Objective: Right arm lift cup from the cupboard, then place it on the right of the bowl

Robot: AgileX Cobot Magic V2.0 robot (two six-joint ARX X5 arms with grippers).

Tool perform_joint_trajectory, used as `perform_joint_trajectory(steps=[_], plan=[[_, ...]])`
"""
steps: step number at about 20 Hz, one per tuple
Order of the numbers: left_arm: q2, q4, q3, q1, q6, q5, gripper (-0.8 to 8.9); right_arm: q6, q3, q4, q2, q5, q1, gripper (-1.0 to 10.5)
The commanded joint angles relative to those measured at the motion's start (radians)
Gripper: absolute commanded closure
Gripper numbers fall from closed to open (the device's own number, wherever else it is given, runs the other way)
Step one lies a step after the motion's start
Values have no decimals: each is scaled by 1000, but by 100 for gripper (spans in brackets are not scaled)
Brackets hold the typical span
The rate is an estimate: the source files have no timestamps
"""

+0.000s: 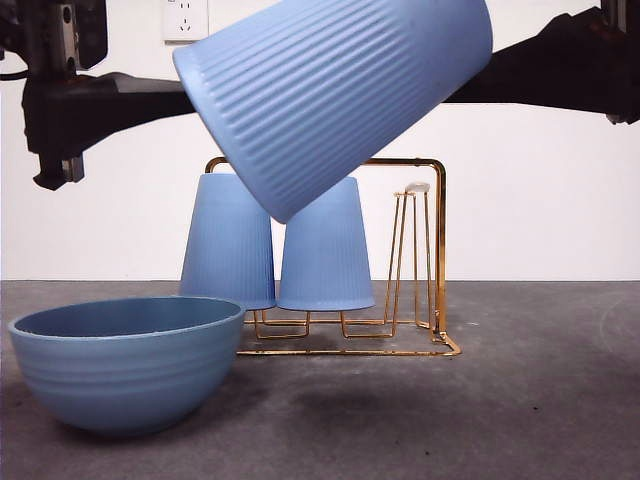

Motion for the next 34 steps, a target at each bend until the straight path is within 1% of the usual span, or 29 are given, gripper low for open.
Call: perform_joint_trajectory(steps=[1, 2, 6, 8, 12, 14, 16, 18, 19, 21, 22, 23, 26, 27, 29, 32, 34], plan=[[8, 14, 3, -5, 3, -2, 758, -7, 3, 11, 5, 6, 11, 685], [8, 19, 3, -5, 3, -1, 806, -18, 3, 6, 5, 5, 11, 685], [6, 33, 3, -5, 4, 29, 806, -73, 3, -54, 5, -1, 11, 685], [6, 59, 3, -5, 3, 49, 806, -101, 3, -76, 5, -22, 11, 680], [6, 79, 3, -5, -4, 58, 806, -154, 3, -80, 5, -100, 11, 568], [6, 79, 3, -5, -5, 58, 806, -187, 3, -96, 5, -153, 11, 531], [6, 79, 3, -5, -5, 59, 806, -242, 3, -159, 5, -190, 11, 512], [6, 79, 3, -5, -5, 63, 806, -312, 3, -280, 5, -190, 10, 512], [6, 78, 3, -5, -5, 67, 806, -331, 3, -331, 5, -178, 8, 512], [6, 68, 3, -5, -4, 67, 805, -352, 3, -445, 5, -96, 8, 512], [6, 63, 3, -5, -4, 67, 803, -326, 3, -485, 5, -12, 9, 514], [6, 63, 5, -5, -4, 66, 803, -303, 4, -486, 5, 56, 9, 515], [8, 19, 24, -8, 8, 57, 800, -258, 7, -488, 5, 215, 8, 547], [8, -31, 42, -9, 38, 48, 800, -244, 8, -489, 5, 274, 8, 569], [11, -138, 84, -17, 109, 13, 800, -240, 12, -495, 4, 351, 8, 594], [28, -349, 185, -41, 252, -65, 800, -229, 20, -502, 4, 455, 8, 622], [62, -515, 288, -73, 366, -142, 800, -229, 26, -504, 3, 528, 8, 627]])
